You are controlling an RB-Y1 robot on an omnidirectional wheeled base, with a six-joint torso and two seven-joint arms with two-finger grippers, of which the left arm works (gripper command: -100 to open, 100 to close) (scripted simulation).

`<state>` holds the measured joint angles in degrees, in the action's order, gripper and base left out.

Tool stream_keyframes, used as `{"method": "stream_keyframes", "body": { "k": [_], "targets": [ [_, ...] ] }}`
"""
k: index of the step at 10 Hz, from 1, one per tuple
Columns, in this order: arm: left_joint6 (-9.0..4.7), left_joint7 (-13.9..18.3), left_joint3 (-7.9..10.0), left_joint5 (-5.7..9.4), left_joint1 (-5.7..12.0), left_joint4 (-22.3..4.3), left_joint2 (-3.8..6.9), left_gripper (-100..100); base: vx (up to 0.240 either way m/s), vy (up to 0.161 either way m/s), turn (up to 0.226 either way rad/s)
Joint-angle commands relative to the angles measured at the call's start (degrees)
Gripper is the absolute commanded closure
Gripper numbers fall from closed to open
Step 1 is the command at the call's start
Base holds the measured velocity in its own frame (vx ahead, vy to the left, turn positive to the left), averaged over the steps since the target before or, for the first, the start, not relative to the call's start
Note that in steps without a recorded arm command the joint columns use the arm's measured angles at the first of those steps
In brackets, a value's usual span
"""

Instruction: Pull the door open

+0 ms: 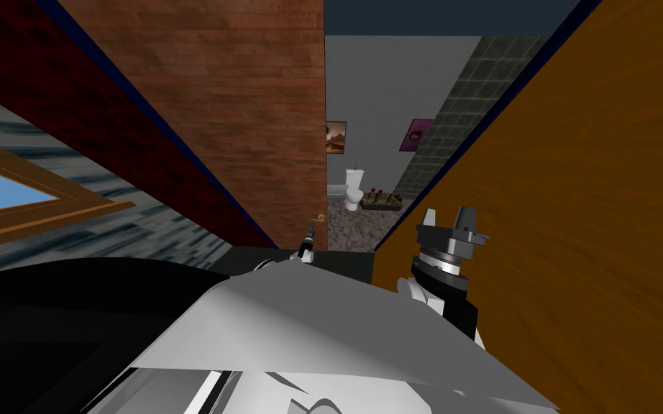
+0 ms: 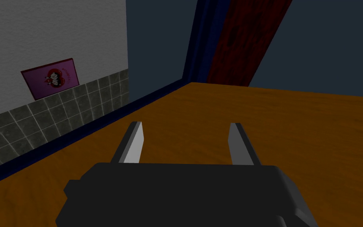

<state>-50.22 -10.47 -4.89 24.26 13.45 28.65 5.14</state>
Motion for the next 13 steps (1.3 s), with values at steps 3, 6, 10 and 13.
{"method": "stream_keyframes", "body": {
  "k": [3,6,10,13],
  "targets": [
    [-0.07,0.04,0.39,0.35,0.03,0.02,-0.41,-100,0.218,-0.017,0.016],
    [-0.1,0.05,0.48,0.44,0.05,0.01,-0.5,-100,0.15,-0.032,0.013],
    [-0.1,0.05,0.48,0.44,0.05,0.01,-0.5,100,-0.022,0.004,-0.006],
    [0.1,0.15,0.4,0.4,-0.02,-0.03,-0.38,100,-0.039,0.006,-0.009]
  ]
}}
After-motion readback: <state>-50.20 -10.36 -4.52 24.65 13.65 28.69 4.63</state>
